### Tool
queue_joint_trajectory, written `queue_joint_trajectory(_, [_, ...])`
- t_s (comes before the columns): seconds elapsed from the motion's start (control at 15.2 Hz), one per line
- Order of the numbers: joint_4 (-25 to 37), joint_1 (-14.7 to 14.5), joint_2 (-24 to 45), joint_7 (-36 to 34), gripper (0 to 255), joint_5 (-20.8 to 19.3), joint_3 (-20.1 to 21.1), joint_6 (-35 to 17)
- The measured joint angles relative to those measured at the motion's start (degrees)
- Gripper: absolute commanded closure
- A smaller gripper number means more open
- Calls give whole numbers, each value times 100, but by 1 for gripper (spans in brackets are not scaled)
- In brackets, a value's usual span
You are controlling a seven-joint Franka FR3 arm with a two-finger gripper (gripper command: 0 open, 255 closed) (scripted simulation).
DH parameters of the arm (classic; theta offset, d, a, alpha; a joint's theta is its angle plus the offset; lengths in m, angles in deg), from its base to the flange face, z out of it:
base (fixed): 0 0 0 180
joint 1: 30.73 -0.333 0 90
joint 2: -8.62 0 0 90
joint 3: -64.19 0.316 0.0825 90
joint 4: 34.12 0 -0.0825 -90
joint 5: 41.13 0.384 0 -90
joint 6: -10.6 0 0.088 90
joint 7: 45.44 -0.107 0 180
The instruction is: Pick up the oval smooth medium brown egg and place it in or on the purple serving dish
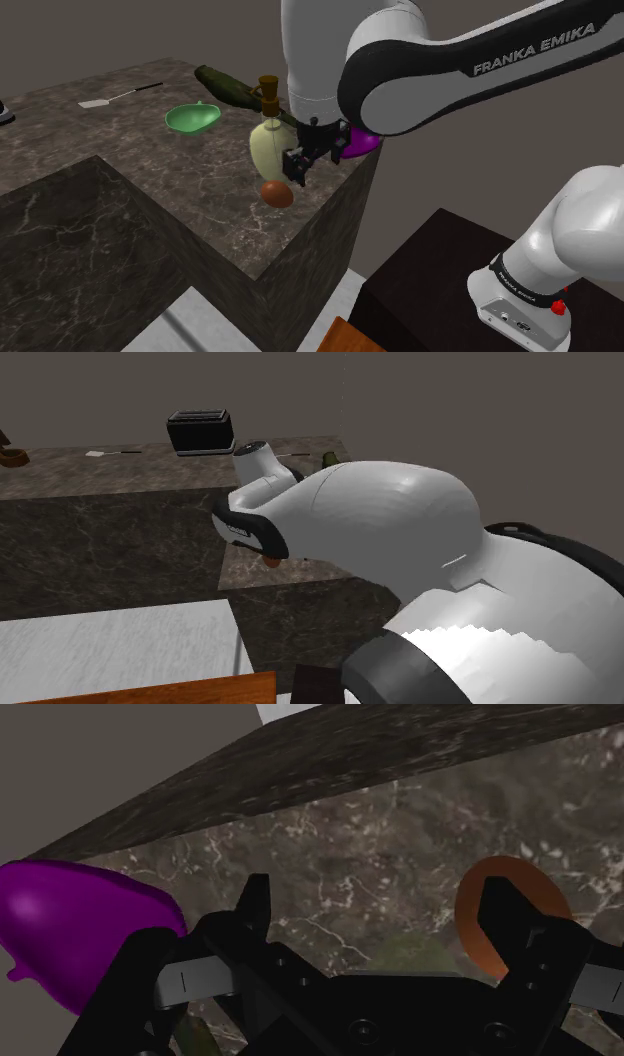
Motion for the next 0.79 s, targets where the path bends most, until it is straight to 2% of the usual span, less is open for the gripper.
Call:
queue_joint_trajectory(0.26, [781,-89,1017,-930,0,-792,337,-14])
queue_joint_trajectory(0.46, [1343,-300,1699,-1521,0,-1361,424,80])
queue_joint_trajectory(0.79, [1334,-370,2028,-1770,0,-1657,371,-161])
